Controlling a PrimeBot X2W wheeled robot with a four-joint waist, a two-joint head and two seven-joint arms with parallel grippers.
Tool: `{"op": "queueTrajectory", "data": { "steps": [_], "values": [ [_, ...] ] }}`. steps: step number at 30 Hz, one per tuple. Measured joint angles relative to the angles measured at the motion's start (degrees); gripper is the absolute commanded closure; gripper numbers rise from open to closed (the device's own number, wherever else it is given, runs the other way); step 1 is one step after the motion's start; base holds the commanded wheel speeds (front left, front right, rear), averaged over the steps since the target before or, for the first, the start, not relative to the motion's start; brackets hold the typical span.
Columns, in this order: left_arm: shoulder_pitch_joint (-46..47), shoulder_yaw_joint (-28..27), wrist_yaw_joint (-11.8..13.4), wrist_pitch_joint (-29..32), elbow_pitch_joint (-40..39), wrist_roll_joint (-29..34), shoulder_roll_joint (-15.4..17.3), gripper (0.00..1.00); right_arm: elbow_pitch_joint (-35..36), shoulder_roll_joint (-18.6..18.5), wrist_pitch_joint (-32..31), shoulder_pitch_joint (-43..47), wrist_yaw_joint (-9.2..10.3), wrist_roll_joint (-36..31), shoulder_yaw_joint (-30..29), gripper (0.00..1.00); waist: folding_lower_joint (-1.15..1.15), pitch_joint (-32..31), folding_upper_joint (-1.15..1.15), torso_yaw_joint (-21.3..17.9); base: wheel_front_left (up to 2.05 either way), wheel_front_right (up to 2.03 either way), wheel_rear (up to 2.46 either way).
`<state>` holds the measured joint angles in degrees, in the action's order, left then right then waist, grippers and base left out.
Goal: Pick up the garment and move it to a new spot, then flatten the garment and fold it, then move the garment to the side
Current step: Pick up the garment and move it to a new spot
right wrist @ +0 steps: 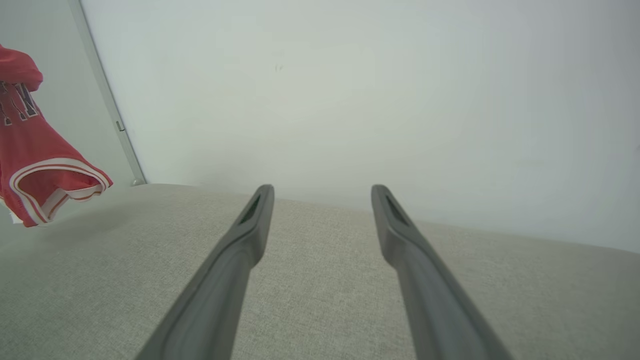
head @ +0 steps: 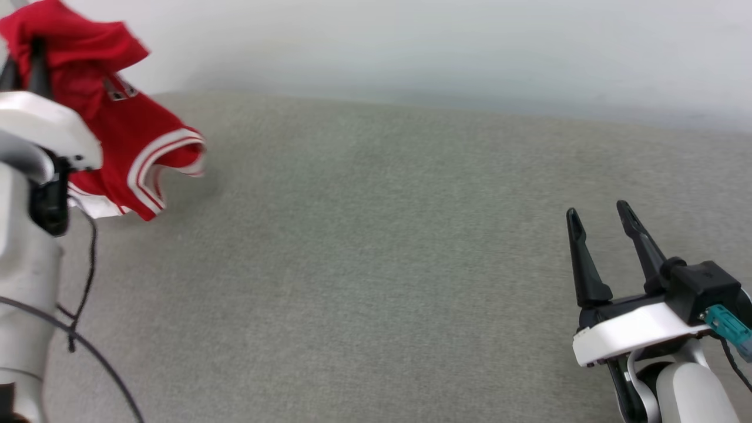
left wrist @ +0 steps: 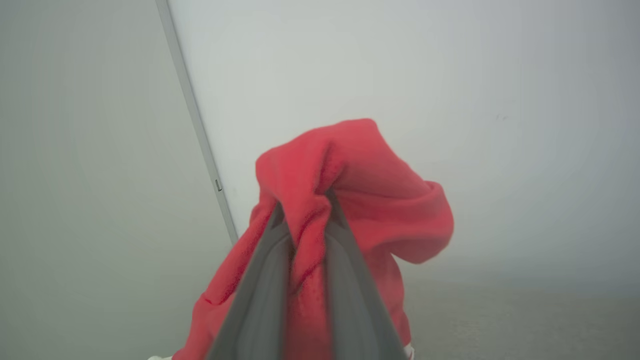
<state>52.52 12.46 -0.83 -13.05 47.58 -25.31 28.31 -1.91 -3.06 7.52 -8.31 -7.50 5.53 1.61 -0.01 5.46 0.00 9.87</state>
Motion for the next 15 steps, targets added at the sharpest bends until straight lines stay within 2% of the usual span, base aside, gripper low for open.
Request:
{"op": "queueTrajectory", "data": {
  "steps": [8, 15],
  "values": [
    [-2.49, 2.01, -0.13, -0.21, -7.92, -1.79, -7.40, 1.00, 1.76, 0.08, -1.48, 2.29, 0.00, 1.15, -0.73, 0.00, 0.00, -2.54, 0.00, -4.73, 0.00, 0.00, 0.00],
    [-7.96, 5.28, -0.68, -0.25, -18.23, -3.26, -14.12, 1.00, 2.98, 0.08, -2.02, 3.54, 0.00, 1.66, -1.38, 0.00, 0.00, -3.16, 0.00, -10.12, 0.00, 0.00, 0.00]
  ]
}}
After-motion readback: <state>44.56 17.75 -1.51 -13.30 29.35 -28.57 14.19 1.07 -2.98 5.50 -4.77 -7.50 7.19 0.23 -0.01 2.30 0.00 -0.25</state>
